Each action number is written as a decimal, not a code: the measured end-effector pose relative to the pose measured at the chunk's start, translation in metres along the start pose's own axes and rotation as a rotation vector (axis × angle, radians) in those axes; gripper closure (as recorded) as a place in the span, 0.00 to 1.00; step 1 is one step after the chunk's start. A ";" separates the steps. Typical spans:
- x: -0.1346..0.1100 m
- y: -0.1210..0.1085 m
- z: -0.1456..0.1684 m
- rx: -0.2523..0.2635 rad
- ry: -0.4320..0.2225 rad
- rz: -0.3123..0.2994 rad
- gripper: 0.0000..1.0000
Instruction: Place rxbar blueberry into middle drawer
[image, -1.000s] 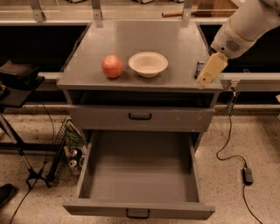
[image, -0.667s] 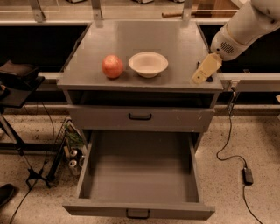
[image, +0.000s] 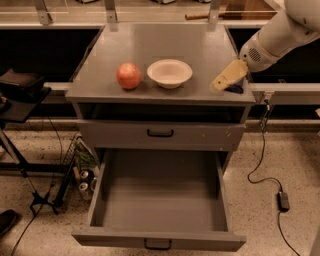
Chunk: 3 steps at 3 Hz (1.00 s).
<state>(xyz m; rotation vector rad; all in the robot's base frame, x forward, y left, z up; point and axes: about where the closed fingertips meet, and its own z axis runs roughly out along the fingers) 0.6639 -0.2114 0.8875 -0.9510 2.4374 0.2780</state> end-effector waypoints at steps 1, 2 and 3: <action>0.000 0.000 0.000 0.000 0.000 0.000 0.00; 0.000 0.000 0.003 0.015 0.011 0.016 0.00; -0.006 -0.001 0.016 0.069 0.044 0.057 0.00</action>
Offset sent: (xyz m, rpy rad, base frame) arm 0.0007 -0.0009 -0.0010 -0.0260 0.0045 -0.0562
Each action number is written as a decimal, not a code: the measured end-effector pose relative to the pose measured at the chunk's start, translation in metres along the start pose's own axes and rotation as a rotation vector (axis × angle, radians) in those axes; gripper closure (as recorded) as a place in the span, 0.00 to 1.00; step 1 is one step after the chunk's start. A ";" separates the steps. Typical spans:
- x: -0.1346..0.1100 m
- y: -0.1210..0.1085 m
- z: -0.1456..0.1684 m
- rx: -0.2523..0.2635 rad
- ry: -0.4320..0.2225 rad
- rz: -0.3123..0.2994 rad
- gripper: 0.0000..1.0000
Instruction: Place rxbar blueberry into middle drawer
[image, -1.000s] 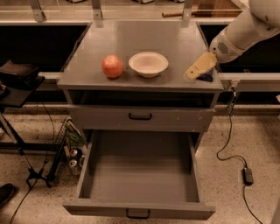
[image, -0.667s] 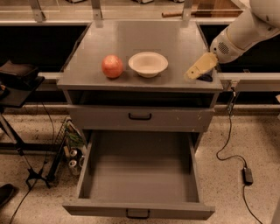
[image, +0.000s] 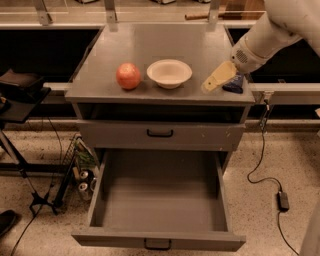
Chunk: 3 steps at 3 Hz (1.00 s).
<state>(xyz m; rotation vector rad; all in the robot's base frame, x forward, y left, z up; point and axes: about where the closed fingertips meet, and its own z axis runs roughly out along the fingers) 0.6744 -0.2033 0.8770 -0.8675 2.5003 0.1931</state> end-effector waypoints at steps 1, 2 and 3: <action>-0.003 -0.005 0.020 0.041 0.026 0.103 0.00; -0.006 -0.012 0.039 0.074 0.046 0.216 0.00; -0.010 -0.019 0.049 0.118 0.044 0.315 0.00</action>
Offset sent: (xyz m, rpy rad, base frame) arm 0.0436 0.0045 -0.0467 0.0294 0.0949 -0.3975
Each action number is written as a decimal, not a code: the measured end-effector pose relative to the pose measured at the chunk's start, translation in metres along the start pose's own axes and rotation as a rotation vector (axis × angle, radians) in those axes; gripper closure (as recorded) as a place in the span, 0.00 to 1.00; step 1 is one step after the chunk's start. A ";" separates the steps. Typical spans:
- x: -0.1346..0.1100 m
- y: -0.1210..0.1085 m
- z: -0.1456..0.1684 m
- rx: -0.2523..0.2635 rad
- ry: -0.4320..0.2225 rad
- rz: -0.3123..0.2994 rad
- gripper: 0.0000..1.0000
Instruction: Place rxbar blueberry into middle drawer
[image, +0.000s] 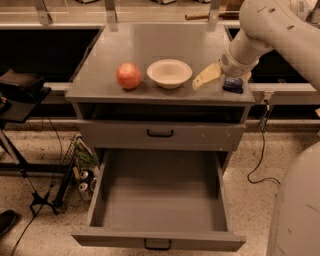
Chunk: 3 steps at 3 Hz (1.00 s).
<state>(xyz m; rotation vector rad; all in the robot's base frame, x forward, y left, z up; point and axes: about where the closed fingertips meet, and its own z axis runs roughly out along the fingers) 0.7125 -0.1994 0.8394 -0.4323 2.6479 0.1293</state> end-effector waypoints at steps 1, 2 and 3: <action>-0.007 -0.007 0.002 0.061 -0.016 0.084 0.00; -0.013 -0.017 -0.007 0.113 -0.041 0.129 0.00; -0.014 -0.025 -0.012 0.135 -0.054 0.147 0.00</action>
Offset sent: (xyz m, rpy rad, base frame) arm 0.0178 -0.0279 0.0301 -0.0488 -0.0955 -0.2489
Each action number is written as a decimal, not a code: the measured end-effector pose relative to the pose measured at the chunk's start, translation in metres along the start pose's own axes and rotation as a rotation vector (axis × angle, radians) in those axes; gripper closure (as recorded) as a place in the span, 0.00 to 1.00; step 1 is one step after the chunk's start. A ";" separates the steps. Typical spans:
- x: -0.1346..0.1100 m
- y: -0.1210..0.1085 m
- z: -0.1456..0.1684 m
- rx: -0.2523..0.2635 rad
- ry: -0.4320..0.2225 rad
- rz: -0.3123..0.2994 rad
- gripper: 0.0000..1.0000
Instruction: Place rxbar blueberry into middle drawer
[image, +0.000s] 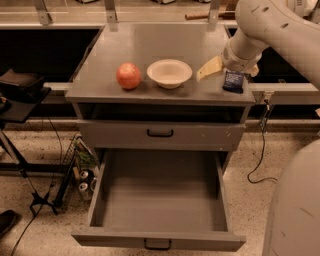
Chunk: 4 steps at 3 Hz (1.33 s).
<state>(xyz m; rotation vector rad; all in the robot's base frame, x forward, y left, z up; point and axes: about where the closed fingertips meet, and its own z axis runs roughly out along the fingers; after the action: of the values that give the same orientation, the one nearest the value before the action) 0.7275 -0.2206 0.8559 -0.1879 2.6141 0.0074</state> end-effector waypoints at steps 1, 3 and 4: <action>0.000 0.000 0.000 0.001 -0.001 0.001 0.00; -0.001 -0.023 0.013 0.002 0.002 0.012 0.05; 0.000 -0.035 0.026 -0.001 0.021 0.027 0.05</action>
Offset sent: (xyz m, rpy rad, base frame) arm 0.0088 -0.0301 -0.0010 0.0134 -0.0200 -0.0115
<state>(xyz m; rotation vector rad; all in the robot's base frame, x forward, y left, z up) 0.7447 -0.2542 0.8345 -0.1537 2.6377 0.0163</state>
